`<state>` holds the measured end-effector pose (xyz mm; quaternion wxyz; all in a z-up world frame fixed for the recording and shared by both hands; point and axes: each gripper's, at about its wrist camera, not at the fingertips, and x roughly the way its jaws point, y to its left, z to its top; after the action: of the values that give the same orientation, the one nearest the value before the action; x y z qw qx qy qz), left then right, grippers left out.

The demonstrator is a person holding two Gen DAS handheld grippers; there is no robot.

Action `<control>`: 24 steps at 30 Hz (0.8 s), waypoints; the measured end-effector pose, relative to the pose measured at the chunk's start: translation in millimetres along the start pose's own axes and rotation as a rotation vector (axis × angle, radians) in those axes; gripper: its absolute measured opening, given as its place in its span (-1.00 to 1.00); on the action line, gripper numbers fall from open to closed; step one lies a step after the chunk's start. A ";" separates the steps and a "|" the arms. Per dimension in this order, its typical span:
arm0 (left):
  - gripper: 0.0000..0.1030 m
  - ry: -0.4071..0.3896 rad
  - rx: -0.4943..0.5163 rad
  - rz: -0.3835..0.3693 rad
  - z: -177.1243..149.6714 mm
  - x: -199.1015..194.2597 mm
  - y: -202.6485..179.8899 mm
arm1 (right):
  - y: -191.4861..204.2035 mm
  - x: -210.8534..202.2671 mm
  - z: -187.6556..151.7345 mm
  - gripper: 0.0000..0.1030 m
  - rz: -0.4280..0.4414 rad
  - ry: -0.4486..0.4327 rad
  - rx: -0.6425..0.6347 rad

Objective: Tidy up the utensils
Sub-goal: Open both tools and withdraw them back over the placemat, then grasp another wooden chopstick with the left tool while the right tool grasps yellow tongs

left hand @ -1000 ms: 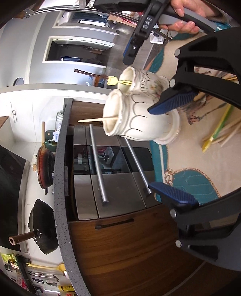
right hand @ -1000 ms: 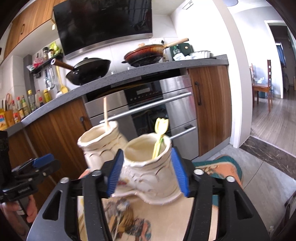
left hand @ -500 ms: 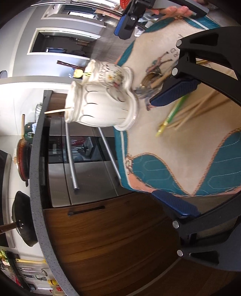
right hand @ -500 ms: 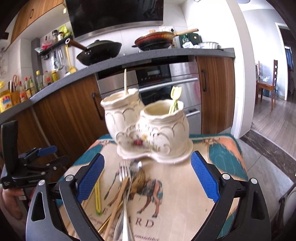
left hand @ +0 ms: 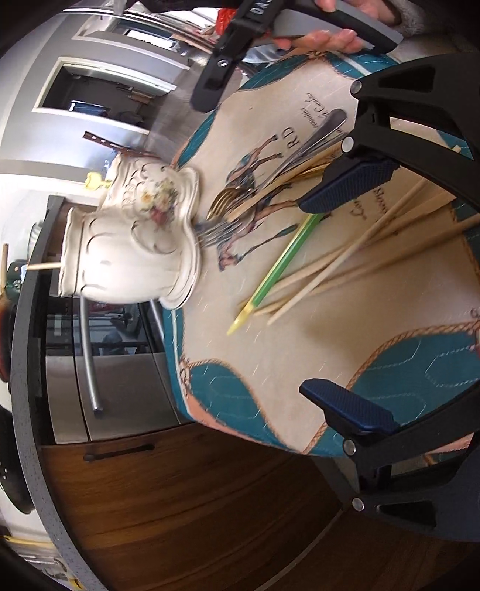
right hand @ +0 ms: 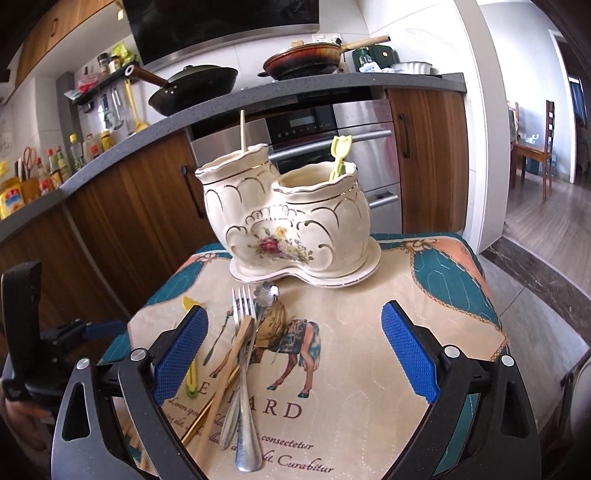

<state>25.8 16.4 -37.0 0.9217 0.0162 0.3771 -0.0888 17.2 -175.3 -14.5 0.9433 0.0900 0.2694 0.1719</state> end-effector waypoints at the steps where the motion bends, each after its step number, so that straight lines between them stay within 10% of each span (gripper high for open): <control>1: 0.73 0.007 0.009 0.008 -1.0 0.0 -1.9 | -0.8 -0.2 -0.2 0.83 0.003 -0.001 0.002; 17: -0.28 0.112 -0.005 0.042 -17.0 2.5 -0.5 | -6.3 -4.4 -0.4 0.83 0.037 -0.013 0.014; 24: -0.29 0.141 0.062 0.057 -19.7 5.3 -14.8 | -3.4 -4.6 -1.2 0.83 0.037 -0.013 0.001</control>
<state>13.2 3.0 -54.3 0.8941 0.0614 0.4375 -0.0729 13.8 -180.1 -14.2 0.9416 0.0965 0.2619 0.1884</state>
